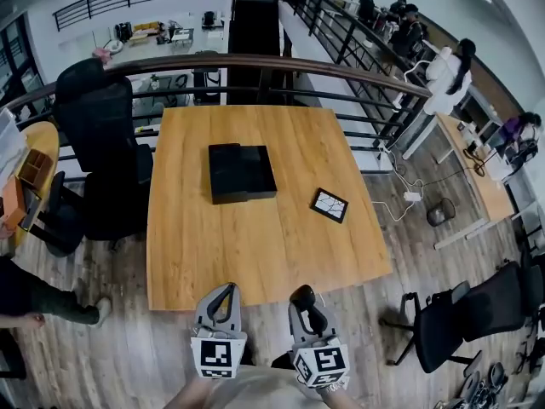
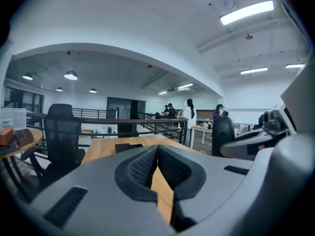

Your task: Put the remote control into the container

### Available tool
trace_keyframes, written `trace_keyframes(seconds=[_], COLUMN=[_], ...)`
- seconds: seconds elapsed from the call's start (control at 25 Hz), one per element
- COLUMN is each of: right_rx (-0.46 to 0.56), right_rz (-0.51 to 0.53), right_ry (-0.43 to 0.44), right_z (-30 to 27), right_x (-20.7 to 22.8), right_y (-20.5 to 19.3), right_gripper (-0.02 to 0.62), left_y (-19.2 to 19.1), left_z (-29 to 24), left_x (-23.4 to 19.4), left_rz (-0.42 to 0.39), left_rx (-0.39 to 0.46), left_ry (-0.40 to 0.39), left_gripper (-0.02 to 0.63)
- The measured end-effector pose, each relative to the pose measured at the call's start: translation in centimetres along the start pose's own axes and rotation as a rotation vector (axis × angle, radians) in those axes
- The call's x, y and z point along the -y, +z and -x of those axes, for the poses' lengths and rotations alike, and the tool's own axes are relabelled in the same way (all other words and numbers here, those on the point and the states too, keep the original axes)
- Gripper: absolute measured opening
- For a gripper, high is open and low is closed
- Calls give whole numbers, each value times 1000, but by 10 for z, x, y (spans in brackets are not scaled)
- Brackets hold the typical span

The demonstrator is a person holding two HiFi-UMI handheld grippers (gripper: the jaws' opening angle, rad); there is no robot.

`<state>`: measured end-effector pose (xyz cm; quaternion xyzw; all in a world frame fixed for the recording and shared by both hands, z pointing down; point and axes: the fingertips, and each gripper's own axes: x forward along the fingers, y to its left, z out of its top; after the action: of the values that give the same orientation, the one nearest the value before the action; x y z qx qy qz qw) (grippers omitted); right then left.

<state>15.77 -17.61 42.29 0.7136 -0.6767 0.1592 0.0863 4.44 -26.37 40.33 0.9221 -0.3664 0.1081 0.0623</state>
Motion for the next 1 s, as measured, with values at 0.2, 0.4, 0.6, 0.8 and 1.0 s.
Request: trace_keyframes(seconds=[0.2, 0.4, 0.6, 0.8, 1.0], right_rx=[-16, -74, -103, -149, -245], right_rz=[-21, -37, -44, -39, -61], right_ry=[34, 49, 67, 115, 118], right_z=[-43, -78, -127, -200, -293], right_x=[-13, -2, 17, 44, 85], right_y=[13, 7, 12, 12, 16], right_gripper=[110, 110, 110, 110, 111], left_y=[-2, -5, -1, 8, 2], left_z=[-26, -58, -91, -137, -206], left_x=[-40, -46, -67, -92, -115], left_rz=[47, 54, 62, 48, 55], left_rx=[-21, -35, -36, -40, -75], left_ry=[16, 7, 45, 108, 128], left_gripper=[14, 14, 14, 14, 14])
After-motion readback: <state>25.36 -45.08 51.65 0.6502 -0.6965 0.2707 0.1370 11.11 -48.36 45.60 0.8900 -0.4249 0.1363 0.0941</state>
